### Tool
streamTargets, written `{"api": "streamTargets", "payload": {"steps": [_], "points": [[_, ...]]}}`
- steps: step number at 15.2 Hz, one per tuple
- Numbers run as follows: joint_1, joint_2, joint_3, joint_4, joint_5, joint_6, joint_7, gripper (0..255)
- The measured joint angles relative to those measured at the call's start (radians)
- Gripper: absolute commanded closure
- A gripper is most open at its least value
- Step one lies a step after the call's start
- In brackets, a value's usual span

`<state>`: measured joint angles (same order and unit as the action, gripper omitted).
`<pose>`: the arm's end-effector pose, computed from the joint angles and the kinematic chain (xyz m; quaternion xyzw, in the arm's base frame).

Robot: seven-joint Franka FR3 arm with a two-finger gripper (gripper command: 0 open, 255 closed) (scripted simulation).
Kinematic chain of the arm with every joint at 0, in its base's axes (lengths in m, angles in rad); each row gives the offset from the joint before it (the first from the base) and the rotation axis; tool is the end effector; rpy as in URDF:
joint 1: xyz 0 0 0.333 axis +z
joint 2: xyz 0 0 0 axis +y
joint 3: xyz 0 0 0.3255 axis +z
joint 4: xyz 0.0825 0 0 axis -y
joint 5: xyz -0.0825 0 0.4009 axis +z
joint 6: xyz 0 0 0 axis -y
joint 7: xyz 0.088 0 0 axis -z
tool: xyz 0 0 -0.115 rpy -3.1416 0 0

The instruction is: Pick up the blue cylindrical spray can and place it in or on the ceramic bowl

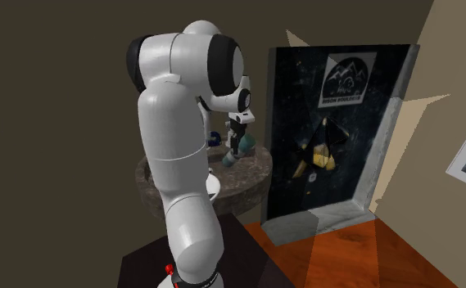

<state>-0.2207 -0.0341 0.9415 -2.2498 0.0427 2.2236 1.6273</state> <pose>0.3972 0.3520 0.3643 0.8932 -0.4497 -0.0040 0.0014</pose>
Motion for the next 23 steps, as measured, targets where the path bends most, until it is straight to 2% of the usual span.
{"api": "streamTargets", "payload": {"steps": [3, 5, 7, 11, 16, 19, 21, 23], "points": [[0.004, -0.042, -0.004, -0.001, 0.041, -0.027, -0.025, 255], [0.031, -0.135, -0.015, -0.055, 0.128, -0.035, -0.067, 255], [0.081, -0.240, -0.039, -0.123, 0.224, -0.047, -0.108, 255], [0.196, -0.408, -0.085, -0.228, 0.356, -0.092, -0.138, 255], [0.348, -0.602, -0.144, -0.353, 0.472, -0.163, -0.135, 255], [0.356, -0.605, -0.153, -0.407, 0.528, -0.213, -0.100, 255], [0.359, -0.612, -0.184, -0.449, 0.562, -0.280, -0.091, 255], [0.359, -0.603, -0.155, -0.478, 0.590, -0.259, -0.091, 255]]}}
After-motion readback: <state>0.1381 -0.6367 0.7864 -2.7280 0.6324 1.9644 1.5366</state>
